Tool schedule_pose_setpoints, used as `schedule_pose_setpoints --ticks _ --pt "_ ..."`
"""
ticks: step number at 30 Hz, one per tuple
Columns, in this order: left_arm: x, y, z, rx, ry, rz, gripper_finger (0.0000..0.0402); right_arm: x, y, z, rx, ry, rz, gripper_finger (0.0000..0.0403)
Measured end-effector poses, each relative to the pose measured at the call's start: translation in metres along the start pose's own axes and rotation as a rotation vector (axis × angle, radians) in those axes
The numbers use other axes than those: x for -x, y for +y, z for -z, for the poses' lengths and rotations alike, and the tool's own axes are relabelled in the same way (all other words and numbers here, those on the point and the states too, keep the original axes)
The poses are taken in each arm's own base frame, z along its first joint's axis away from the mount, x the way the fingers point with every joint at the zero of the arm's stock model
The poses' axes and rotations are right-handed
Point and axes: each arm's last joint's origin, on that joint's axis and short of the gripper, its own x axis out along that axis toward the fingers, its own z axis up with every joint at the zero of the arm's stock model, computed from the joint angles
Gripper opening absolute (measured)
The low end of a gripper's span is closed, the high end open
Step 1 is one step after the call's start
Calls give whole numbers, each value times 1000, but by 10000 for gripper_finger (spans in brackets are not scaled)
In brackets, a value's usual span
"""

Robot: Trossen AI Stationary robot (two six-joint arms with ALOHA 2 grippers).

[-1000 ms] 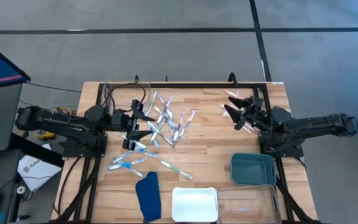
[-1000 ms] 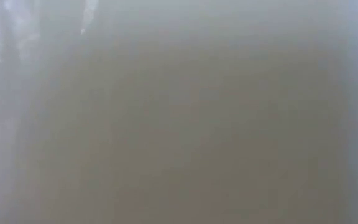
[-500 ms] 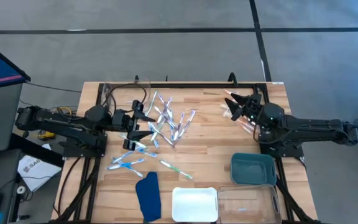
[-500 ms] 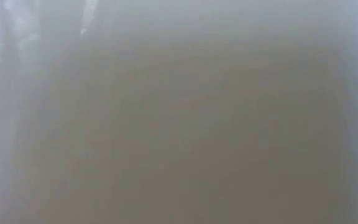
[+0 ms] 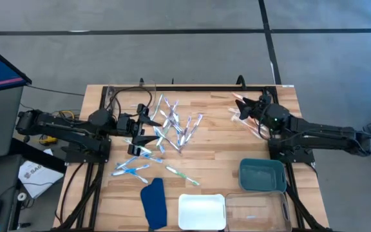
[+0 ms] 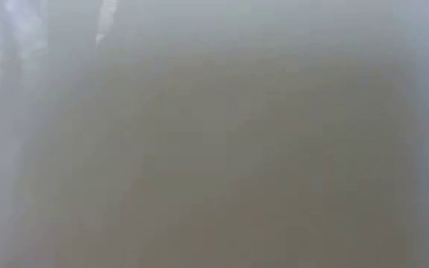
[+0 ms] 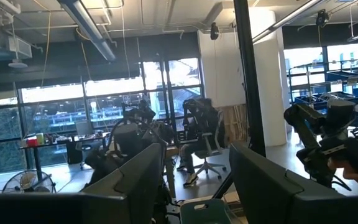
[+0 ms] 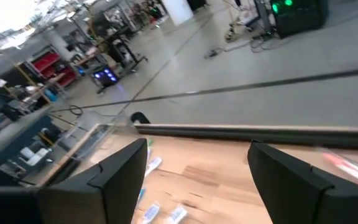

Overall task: Pick & Place Toothbrushes
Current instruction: Adjust the orange toothbrushes

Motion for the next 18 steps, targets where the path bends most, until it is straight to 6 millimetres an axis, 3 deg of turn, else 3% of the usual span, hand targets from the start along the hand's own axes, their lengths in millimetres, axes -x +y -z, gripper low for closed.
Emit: schedule_pose_setpoints --ticks 18 --pt "0 0 1 2 12 1 186 -7 -26 0 57 44 208 272"
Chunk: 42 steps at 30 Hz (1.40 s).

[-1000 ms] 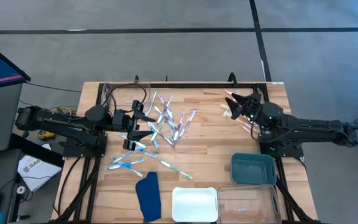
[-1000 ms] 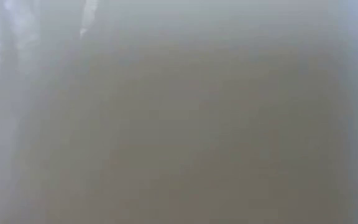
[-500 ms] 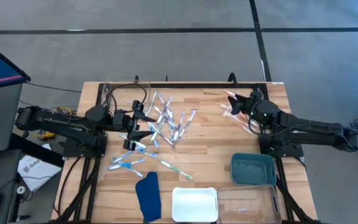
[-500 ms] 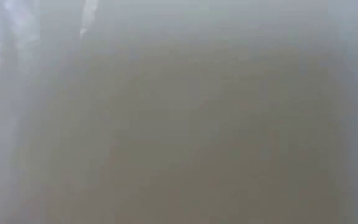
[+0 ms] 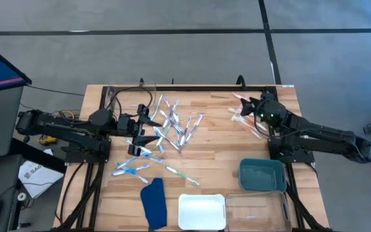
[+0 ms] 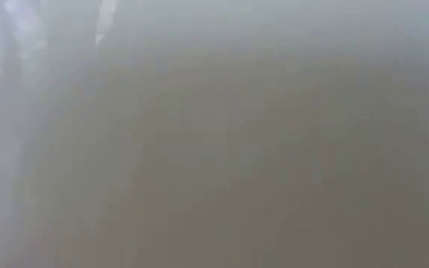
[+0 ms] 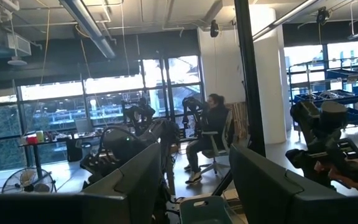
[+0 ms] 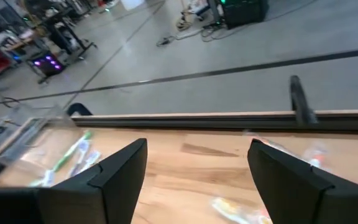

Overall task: Pick & Place Toothbrushes
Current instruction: Adjust the orange toothbrushes

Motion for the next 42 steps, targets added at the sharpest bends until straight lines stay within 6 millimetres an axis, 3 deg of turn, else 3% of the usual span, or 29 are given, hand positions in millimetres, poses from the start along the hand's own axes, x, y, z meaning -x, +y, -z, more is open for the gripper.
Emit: schedule_pose_setpoints --ticks 15,21,31,36,42 --pt "0 0 1 -1 10 1 186 -4 -14 2 24 50 108 272" --pt "0 0 1 -3 13 -14 186 -6 -9 0 50 137 89 272" --pt "0 0 2 -1 24 -14 186 -23 5 -2 81 372 250 272" --pt "0 0 8 12 81 -9 186 -34 17 -12 130 474 244 272" --pt "2 6 16 22 163 -60 186 -44 23 -40 188 594 355 272"
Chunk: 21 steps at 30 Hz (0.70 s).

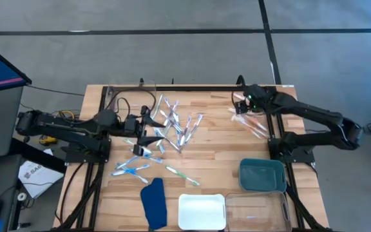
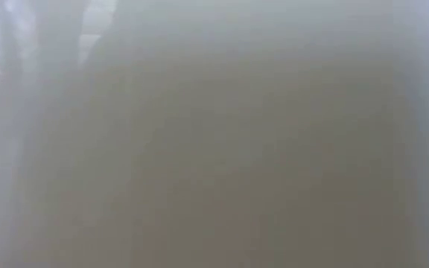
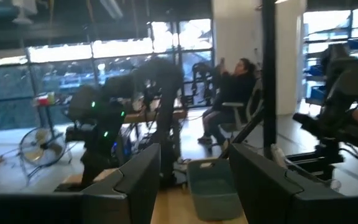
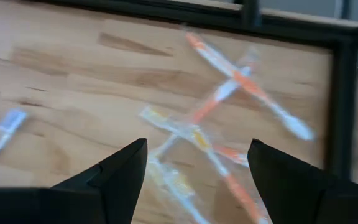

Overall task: Pick & Place Toothbrushes
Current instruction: Adjust the orange toothbrushes

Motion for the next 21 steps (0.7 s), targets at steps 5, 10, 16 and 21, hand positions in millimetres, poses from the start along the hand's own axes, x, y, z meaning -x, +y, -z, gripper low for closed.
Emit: schedule_pose_setpoints --ticks 5,10,16,21 --pt "1 6 3 17 33 -27 186 3 1 -25 37 87 57 272" --pt "1 6 3 17 34 -29 186 -10 1 -48 69 175 22 272" --pt "1 6 4 17 37 -29 186 -44 -11 -68 86 327 48 272" --pt "1 6 4 18 40 -28 186 -71 -20 -74 200 446 81 272"
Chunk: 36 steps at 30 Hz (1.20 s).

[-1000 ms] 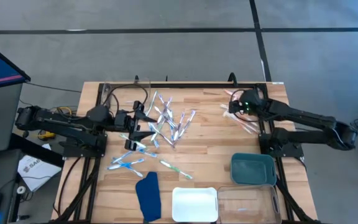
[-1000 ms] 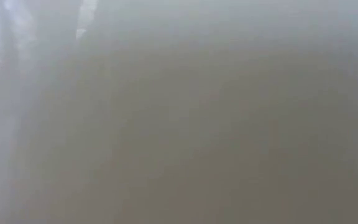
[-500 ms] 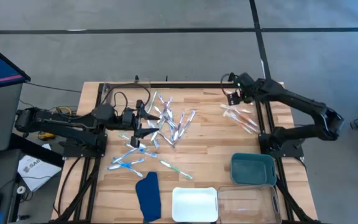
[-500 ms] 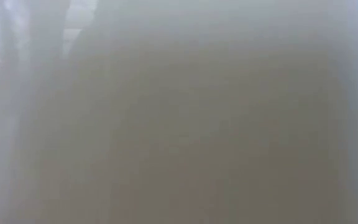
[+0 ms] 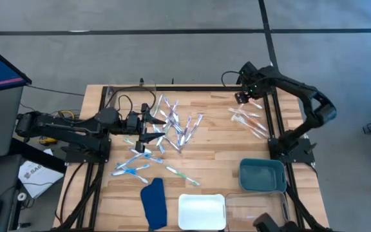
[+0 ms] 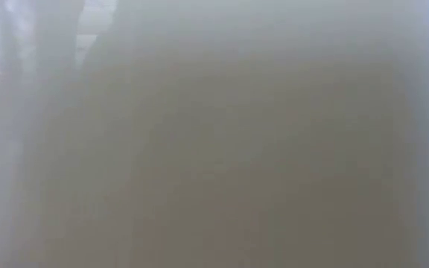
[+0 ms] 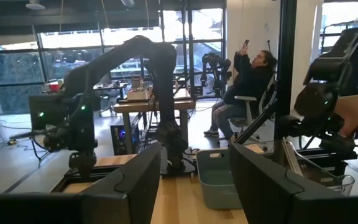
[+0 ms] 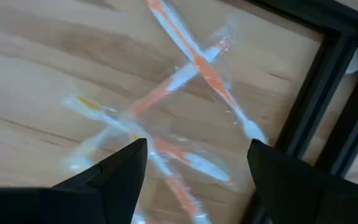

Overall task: Pick & Place Toothbrushes
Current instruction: Adjust the orange toothbrushes

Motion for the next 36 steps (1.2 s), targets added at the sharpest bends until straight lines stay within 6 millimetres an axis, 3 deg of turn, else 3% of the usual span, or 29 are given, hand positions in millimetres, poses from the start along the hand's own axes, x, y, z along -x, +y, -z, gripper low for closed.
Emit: schedule_pose_setpoints --ticks 5,10,36 --pt "0 0 0 -1 1 0 186 -6 -2 -12 138 63 12 272" --pt "0 0 0 -3 1 0 186 -1 2 -16 165 81 16 272" --pt "0 0 4 30 43 3 186 2 2 -2 183 217 38 272"
